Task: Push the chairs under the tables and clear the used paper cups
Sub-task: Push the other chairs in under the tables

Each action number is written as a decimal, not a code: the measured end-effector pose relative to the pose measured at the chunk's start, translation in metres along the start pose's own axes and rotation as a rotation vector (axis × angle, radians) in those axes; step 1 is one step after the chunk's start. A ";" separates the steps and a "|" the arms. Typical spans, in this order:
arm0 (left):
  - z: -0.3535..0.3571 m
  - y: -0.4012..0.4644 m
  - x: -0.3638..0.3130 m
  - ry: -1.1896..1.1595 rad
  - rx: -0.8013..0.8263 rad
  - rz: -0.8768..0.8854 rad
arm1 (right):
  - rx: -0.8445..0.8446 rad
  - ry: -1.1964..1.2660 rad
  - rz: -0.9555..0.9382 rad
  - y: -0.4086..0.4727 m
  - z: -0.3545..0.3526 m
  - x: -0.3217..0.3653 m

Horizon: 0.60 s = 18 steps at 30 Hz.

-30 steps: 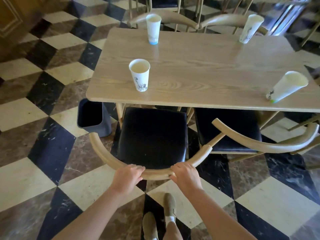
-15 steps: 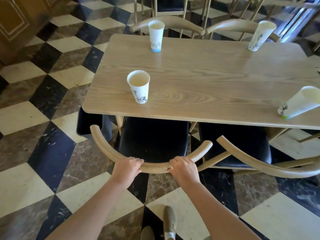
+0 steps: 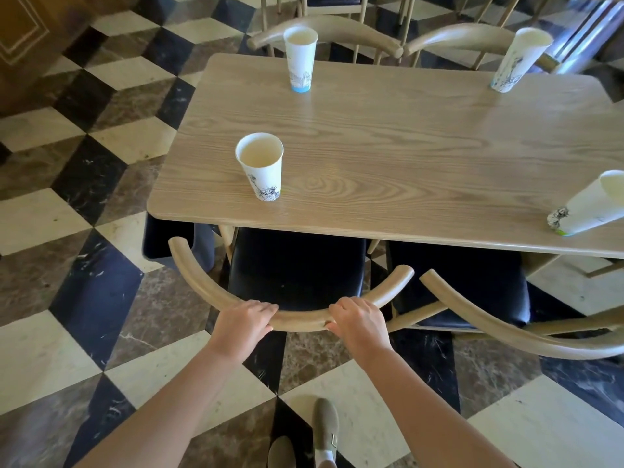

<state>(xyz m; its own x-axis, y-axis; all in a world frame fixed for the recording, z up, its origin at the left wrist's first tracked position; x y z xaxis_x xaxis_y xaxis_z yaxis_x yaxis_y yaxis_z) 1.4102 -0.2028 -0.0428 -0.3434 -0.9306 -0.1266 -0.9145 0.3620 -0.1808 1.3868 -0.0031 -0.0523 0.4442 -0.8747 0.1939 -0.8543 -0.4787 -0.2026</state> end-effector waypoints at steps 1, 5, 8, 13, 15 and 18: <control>0.001 0.000 0.000 -0.003 0.007 -0.007 | 0.007 0.008 0.009 -0.001 0.000 0.000; 0.002 0.004 -0.002 -0.045 0.095 -0.079 | 0.046 0.077 0.040 0.000 0.002 0.000; 0.001 0.009 -0.006 0.009 0.199 -0.100 | 0.092 0.077 0.042 -0.003 -0.001 0.000; -0.028 0.009 -0.026 -0.102 0.111 -0.119 | 0.078 0.066 0.062 -0.019 -0.029 -0.003; -0.046 0.006 -0.039 -0.119 0.029 -0.103 | 0.040 0.064 0.098 -0.031 -0.048 -0.004; -0.073 0.000 -0.062 -0.104 -0.070 -0.050 | -0.024 0.043 0.155 -0.056 -0.075 -0.007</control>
<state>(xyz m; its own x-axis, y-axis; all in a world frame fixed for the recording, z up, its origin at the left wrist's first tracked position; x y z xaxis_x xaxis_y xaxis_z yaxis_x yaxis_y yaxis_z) 1.4159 -0.1487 0.0367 -0.2759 -0.9356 -0.2203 -0.9439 0.3070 -0.1216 1.4115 0.0357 0.0297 0.2949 -0.9336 0.2034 -0.9181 -0.3358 -0.2106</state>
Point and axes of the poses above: each hand's wrist, its own y-axis towards the middle knuckle, its own z-axis out of the palm, x = y × z, the point moved 3 cm from there along y, towards the middle knuckle, and after that the axes turned 5 degrees about x, right-handed, at the moved point
